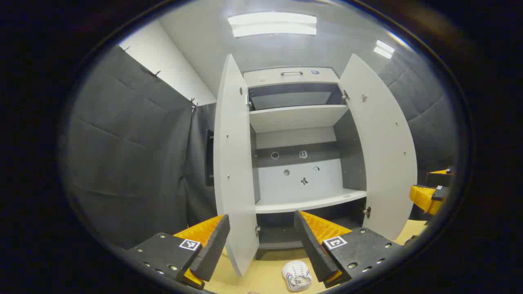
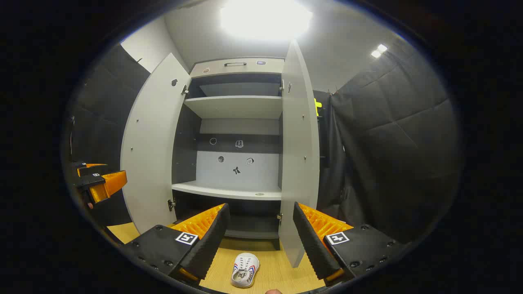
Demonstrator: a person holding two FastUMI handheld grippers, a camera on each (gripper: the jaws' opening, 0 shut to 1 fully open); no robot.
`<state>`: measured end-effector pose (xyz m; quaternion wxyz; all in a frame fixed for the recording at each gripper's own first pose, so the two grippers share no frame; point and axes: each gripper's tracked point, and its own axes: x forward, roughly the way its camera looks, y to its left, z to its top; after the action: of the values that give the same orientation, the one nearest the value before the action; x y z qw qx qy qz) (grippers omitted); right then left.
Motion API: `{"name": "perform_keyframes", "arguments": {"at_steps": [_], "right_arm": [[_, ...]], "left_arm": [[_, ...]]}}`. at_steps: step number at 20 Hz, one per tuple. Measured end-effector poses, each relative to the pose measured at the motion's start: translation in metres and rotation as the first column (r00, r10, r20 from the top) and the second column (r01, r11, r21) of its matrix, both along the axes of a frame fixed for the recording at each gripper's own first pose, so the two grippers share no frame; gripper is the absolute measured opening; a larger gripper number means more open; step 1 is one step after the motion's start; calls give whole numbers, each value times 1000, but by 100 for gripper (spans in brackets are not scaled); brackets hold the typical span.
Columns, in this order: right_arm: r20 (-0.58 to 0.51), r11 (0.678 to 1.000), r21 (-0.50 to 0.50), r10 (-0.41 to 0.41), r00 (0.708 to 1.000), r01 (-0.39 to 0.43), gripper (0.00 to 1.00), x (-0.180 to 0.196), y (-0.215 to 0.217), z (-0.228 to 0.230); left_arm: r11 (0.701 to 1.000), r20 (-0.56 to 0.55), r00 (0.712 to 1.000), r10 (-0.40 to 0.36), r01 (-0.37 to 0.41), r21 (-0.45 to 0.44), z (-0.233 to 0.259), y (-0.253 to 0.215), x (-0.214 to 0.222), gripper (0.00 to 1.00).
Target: Grab one shoe with the right hand and put it into the shoe cabinet, grab the other shoe with the left hand and put it into the shoe cabinet; then close the right door with the right hand and the left door with the left hand.
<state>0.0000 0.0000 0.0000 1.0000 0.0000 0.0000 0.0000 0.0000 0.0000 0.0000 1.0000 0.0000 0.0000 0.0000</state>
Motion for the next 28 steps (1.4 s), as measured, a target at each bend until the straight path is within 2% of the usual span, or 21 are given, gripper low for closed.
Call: {"name": "perform_keyframes", "arguments": {"at_steps": [15,28], "right_arm": [[-8,1000,-5,-4,1000,4,98,5,6,0],[-42,1000,27,-10,999,11,98,26,15,-13]], "left_arm": [[1000,1,1000,-2,2,1,-4,4,4,93],[1000,6,1000,0,0,7,-7,16,11,93]]}}
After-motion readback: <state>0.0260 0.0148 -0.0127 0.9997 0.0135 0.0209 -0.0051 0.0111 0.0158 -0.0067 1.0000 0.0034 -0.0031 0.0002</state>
